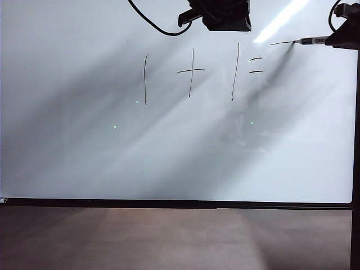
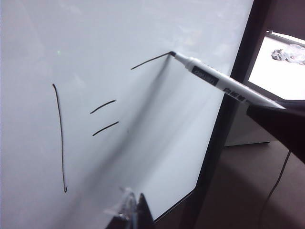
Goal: Reach to the right to find the marker pen, pick it up, and write the answer to the math problem on the whiteboard.
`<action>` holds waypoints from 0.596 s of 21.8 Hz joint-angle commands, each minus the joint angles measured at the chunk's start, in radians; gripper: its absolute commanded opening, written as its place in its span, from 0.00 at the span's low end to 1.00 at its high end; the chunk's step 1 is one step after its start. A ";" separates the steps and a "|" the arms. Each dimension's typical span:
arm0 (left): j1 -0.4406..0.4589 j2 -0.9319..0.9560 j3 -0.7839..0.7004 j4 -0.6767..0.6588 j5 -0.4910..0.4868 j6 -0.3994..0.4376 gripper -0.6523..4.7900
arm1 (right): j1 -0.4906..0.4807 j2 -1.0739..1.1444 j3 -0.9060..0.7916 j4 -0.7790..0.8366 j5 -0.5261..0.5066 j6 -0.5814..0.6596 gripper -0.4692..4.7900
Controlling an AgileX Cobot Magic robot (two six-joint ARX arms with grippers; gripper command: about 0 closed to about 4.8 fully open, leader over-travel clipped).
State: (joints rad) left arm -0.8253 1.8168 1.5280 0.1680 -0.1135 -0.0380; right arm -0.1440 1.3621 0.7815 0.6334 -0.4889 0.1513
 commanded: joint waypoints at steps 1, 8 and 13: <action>-0.002 -0.004 0.000 0.010 0.002 0.003 0.11 | -0.019 -0.003 0.007 -0.001 0.031 0.002 0.08; -0.002 -0.004 0.000 0.010 0.002 0.003 0.11 | -0.043 -0.003 0.007 -0.002 0.019 0.005 0.08; -0.002 -0.004 0.000 0.010 0.002 0.003 0.11 | -0.034 -0.003 0.007 -0.002 0.019 0.005 0.08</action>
State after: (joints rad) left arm -0.8253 1.8168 1.5280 0.1680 -0.1135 -0.0380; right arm -0.1810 1.3617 0.7815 0.6266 -0.5037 0.1516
